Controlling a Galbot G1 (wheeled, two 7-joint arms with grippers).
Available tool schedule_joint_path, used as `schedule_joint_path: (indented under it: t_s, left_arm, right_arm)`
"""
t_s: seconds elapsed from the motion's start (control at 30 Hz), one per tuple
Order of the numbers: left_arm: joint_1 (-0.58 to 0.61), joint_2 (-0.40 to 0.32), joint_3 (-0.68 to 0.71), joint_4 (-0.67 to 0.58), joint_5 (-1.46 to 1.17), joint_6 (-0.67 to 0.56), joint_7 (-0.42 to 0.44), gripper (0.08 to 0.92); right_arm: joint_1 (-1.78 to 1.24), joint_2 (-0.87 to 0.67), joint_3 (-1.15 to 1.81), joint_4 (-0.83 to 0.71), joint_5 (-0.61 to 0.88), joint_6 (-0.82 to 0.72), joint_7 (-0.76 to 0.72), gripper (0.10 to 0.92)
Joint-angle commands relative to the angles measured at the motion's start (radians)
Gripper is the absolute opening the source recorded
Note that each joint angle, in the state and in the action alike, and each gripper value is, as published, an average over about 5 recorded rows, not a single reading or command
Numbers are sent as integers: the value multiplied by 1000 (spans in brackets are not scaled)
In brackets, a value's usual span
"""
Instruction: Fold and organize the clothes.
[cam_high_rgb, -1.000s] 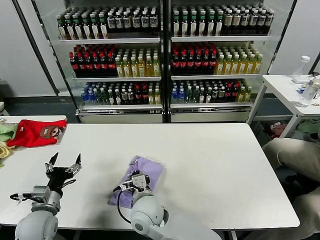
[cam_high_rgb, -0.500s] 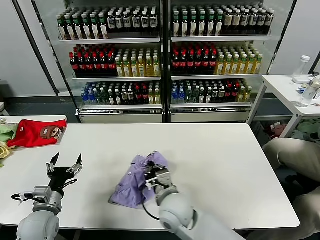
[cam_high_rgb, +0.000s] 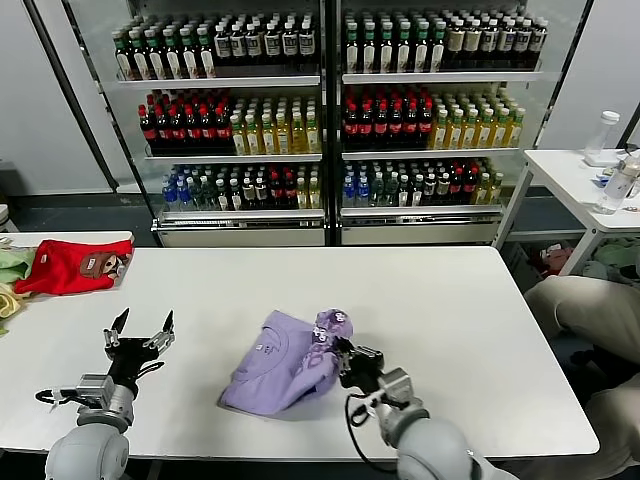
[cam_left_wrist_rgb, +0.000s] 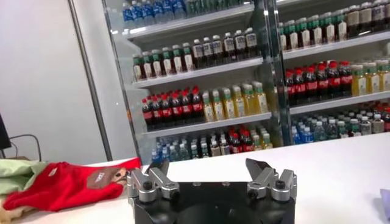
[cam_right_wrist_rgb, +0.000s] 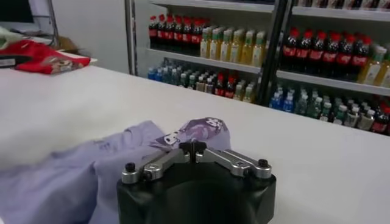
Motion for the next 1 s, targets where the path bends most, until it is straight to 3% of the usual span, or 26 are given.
schedule_joint_path:
  t_s: [0.03,0.43,0.7,1.0]
  left_arm:
    - [4,-3,12,-4,2,-3,-2,823]
    - [3,-10,45,-5,17,-8,-6,823]
    - [-2,-16,63,-8,27,-9,-7,823]
    - [-1,-25,70,-24,34,-28,-6,823]
  right_arm:
    - [-206,-112,261,27,-75,26,-178,114]
    - [-102,-80,300,-174,-84,60,-240,114]
    - [-114,-82,350,-181,-65,-19,-181,130]
    - [-163,-57,459,-106,-40,-27,-164,369]
